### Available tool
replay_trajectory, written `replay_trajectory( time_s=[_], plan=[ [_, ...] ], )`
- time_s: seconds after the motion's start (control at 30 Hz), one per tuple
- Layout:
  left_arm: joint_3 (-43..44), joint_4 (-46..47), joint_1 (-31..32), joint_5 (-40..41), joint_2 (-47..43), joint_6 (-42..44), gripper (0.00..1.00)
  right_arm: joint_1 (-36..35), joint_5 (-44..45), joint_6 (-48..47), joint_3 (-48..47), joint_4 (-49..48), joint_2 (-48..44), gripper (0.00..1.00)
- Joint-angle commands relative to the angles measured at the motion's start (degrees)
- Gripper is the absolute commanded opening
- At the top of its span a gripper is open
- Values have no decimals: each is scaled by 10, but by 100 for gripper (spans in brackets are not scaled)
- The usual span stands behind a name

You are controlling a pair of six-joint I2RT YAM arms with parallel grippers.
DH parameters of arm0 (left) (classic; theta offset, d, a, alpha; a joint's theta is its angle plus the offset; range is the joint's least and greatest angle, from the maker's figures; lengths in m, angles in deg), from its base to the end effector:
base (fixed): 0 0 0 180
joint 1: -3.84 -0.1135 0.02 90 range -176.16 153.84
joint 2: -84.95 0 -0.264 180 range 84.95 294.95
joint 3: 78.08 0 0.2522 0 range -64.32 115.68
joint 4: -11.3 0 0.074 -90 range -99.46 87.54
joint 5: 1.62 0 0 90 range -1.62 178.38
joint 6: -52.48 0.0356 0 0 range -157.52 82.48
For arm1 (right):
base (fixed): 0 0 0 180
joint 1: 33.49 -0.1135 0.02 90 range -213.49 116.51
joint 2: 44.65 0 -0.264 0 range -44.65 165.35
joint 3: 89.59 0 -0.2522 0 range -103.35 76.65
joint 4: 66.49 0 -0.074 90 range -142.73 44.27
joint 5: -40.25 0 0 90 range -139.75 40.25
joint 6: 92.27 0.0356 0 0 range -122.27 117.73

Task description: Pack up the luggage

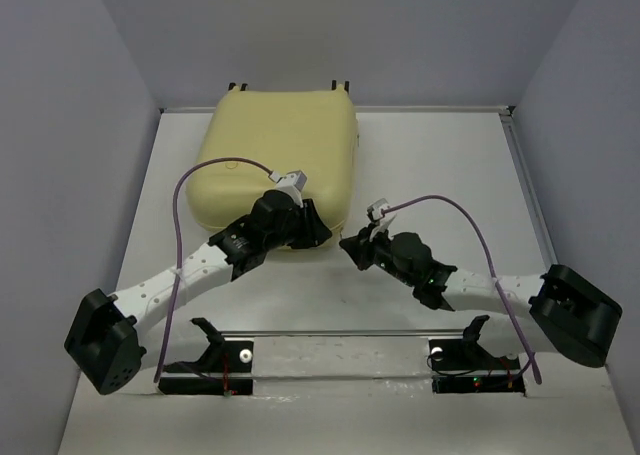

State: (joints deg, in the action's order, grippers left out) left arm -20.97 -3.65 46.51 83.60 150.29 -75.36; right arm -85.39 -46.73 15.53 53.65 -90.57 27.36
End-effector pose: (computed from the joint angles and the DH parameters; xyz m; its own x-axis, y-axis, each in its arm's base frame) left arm 0.1892 -0.1785 0.2742 -0.6775 -0.2069 -0.7059 0.4003 0.7013 -0.5898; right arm 0.1569 0.1971 0.1978 -0.3443 0.0556 -0.9372 -0.6813 0.6720 0.2902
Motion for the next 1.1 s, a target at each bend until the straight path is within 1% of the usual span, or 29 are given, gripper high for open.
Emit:
replay_trajectory(
  time_s=[0.0, 0.07, 0.1, 0.17, 0.2, 0.3, 0.33, 0.37, 0.4, 0.43, 0.47, 0.5, 0.53, 0.57, 0.6, 0.63, 0.67, 0.7, 0.73, 0.77, 0.8, 0.83, 0.87, 0.9, 0.93, 0.97, 1.0, 1.07],
  plan=[
    [79, 131, -27, 68, 60, 29, 42, -140, -4, 49, -63, 38, 53, 7],
    [104, 122, -28, 68, 70, 34, 42, -159, 35, 50, -114, 44, 94, 7],
    [112, 110, -28, 67, 75, 37, 42, -165, 55, 50, -124, 57, 100, 7],
    [126, 95, -29, 65, 82, 44, 42, -165, 87, 64, -121, 53, 97, 7],
    [132, 84, -33, 65, 80, 45, 42, -165, 94, 65, -108, 61, 82, 7],
    [108, 73, -34, 75, 39, 46, 43, -152, 111, 74, -79, 86, 48, 7],
    [93, 73, -34, 80, 23, 43, 43, -146, 109, 79, -55, 93, 36, 7],
    [59, 71, -33, 90, -17, 39, 43, -140, 103, 85, -43, 95, 13, 7],
    [40, 66, -34, 108, -38, 28, 44, -131, 102, 84, -35, 95, 3, 7],
    [-2, 63, -34, 116, -77, 21, 44, -122, 98, 79, -24, 105, -12, 7],
    [-25, 59, -34, 128, -97, 14, 44, -109, 92, 77, -24, 116, -17, 7],
    [-46, 54, -35, 132, -115, -5, 44, -74, 88, 74, -24, 135, -23, 7],
    [-96, 52, -35, 136, -151, -18, 44, -49, 53, 71, -21, 138, -33, 7],
    [-122, 52, -37, 144, -167, -32, 44, -21, 22, 68, -23, 137, -35, 9],
    [-148, 54, -37, 151, -184, -59, 44, 17, 4, 64, -27, 138, -37, 14],
    [-194, 54, -37, 171, -213, -74, 44, 28, 1, 48, -38, 141, -39, 19],
    [-215, 53, -40, 181, -227, -90, 46, 40, -4, 41, -47, 145, -36, 26],
    [-232, 57, -45, 186, -242, -107, 55, 51, -15, 30, -57, 152, -29, 41],
    [-260, 67, -52, 180, -266, -128, 62, 70, -21, 14, -70, 158, -22, 45],
    [-260, 79, -59, 180, -274, -133, 67, 76, -19, 4, -81, 160, -13, 50],
    [-272, 98, -76, 175, -275, -136, 76, 85, -24, -6, -102, 161, 9, 56],
    [-273, 104, -85, 175, -272, -137, 79, 94, -35, -14, -113, 161, 23, 57],
    [-271, 109, -95, 174, -250, -136, 80, 108, -64, -33, -124, 160, 37, 58],
    [-267, 118, -108, 153, -233, -133, 81, 108, -68, -43, -134, 157, 50, 58],
    [-265, 150, -137, 134, -218, -130, 81, 114, -70, -53, -152, 155, 72, 59],
    [-266, 167, -151, 99, -184, -131, 81, 124, -77, -73, -160, 155, 81, 59],
    [-266, 196, -171, 90, -167, -134, 81, 132, -93, -81, -167, 150, 88, 59],
    [-268, 222, -181, 86, -138, -140, 81, 139, -129, -97, -185, 144, 109, 60]
  ],
)
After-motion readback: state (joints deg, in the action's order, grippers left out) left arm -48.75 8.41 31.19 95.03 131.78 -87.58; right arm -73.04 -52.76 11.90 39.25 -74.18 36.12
